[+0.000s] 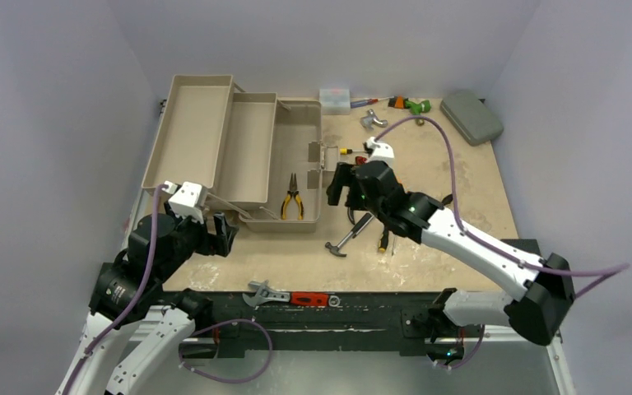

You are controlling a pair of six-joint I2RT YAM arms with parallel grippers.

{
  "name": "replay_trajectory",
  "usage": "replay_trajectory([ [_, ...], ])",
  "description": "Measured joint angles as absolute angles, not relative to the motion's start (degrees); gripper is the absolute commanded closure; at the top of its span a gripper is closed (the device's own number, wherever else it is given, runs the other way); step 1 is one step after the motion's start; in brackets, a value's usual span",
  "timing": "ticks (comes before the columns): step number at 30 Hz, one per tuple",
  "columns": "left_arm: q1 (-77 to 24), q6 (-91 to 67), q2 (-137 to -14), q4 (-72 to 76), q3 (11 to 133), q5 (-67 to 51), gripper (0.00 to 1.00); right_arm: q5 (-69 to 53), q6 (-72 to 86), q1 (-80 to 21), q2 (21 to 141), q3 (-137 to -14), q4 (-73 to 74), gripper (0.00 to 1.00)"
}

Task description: Pack the tool kit

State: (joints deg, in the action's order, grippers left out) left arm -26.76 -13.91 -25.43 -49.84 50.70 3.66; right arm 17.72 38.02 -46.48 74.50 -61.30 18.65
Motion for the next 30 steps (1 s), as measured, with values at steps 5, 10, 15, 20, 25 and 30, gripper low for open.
replay_trajectory([
  [5,-26.8,-13.9,-25.6,-49.9,50.7,5.0,0.21,25.9,48.0,-46.2,63.9,-51.9,24.2,0.01],
  [10,-26.8,-13.9,-26.8,-50.0,50.7,5.1,0.22,31.8,55.8,-44.6,62.3,-48.8,32.3,0.05],
  [15,-26.8,-13.9,-27.2,-50.0,50.7,5.1,0.23,33.8,58.0,-42.0,65.5,-48.8,36.8,0.12],
  [20,-26.8,-13.9,-27.1,-50.0,50.7,5.1,0.23,33.0,58.5,-41.9,70.2,-48.7,38.9,0.18],
  [25,-26.8,-14.0,-27.0,-50.0,50.7,4.9,0.23,31.4,60.1,-41.9,73.1,-45.0,39.0,0.29],
  [30,-26.8,-14.0,-26.9,-50.0,50.7,4.5,0.23,28.7,59.5,-41.9,75.9,-42.2,36.8,0.33],
])
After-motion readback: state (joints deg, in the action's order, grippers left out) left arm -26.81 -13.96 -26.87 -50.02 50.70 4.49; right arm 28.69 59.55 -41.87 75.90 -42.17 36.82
